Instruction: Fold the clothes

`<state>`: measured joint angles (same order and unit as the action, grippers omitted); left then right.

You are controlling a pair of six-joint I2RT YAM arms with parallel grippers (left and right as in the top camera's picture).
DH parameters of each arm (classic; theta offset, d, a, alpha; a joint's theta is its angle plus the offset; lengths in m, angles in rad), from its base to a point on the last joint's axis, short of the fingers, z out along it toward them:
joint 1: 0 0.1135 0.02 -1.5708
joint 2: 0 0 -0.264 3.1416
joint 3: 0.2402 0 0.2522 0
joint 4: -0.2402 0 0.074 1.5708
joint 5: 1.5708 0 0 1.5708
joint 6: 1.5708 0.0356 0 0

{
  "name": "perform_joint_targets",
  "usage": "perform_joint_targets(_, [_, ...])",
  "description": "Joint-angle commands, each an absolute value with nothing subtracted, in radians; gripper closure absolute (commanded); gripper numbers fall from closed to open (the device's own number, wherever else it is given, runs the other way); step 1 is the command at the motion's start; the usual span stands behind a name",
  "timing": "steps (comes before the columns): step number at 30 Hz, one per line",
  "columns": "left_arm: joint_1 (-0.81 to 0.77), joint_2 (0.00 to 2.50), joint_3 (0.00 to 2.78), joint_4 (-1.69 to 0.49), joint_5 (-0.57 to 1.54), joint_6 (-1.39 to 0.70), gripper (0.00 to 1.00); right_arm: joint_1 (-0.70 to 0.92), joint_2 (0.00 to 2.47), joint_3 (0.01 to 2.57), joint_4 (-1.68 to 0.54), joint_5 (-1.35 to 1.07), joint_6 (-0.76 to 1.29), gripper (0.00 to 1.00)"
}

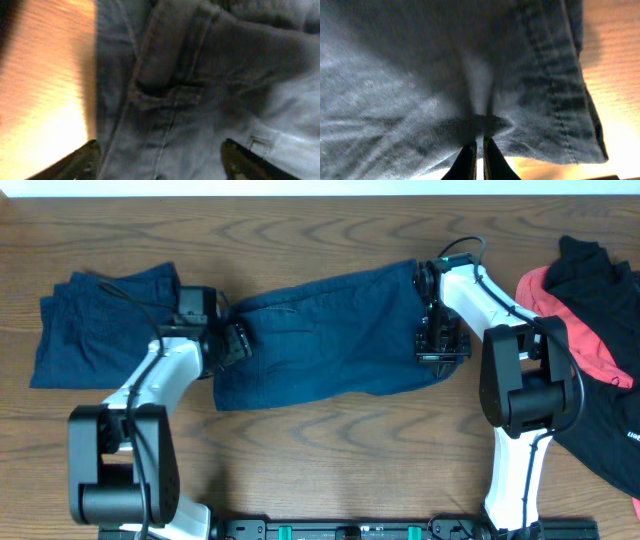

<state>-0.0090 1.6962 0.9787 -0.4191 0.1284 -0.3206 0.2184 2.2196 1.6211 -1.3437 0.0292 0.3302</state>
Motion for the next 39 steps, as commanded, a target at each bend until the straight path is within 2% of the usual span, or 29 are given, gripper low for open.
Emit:
perform_joint_targets(1, [0.024,1.624,1.02,-0.451,0.138,-0.276,0.15,0.222,2.152,1.617,-1.316,0.027,0.348,0.94])
perform_joint_targets(3, [0.041,1.622,1.019,-0.465,0.143,-0.274,0.09,0.222,2.109,1.617,-1.291,0.027,0.347,0.93])
perform_joint_targets(6, [0.056,1.646,1.012,-0.474,0.203,-0.273,0.07,0.222,2.043,1.617,-1.247,0.026,0.347,0.89])
perform_joint_targets(8, [0.056,1.68,1.005,-0.473,0.237,-0.273,0.07,0.222,2.006,1.617,-1.227,0.026,0.347,0.82])
perform_joint_targets(14, [0.056,1.789,0.992,-0.475,0.349,-0.273,0.07,0.222,1.985,1.617,-1.233,0.026,0.344,0.81])
perform_joint_targets(19, [0.056,1.834,0.992,-0.501,0.36,-0.299,0.14,0.222,1.986,1.617,-1.241,0.026,0.344,0.82])
perform_joint_targets(21, [0.055,1.834,0.992,-0.511,0.387,-0.3,0.25,0.222,1.986,1.617,-1.241,0.026,0.344,0.82])
perform_joint_targets(23, [0.055,1.834,0.992,-0.511,0.442,-0.3,0.48,0.222,1.986,1.617,-1.238,0.025,0.344,0.82])
perform_joint_targets(27, [0.055,1.827,0.992,-0.513,0.494,-0.299,0.79,0.222,1.986,1.617,-1.233,0.025,0.343,0.82])
perform_joint_targets(28, [0.056,1.82,0.993,-0.516,0.494,-0.293,0.9,0.222,1.986,1.617,-1.229,0.024,0.339,0.82])
perform_joint_targets(29, [0.056,1.811,0.995,-0.524,0.494,-0.287,0.94,0.223,1.986,1.617,-1.224,0.012,0.317,0.82])
perform_joint_targets(35, [0.049,1.693,1.064,-0.696,0.493,-0.242,0.94,0.231,1.986,1.617,-1.136,-0.241,0.03,0.85])
perform_joint_targets(39, [0.036,1.586,1.109,-0.81,0.494,-0.236,0.94,0.258,1.986,1.617,-1.05,-0.379,-0.049,0.95])
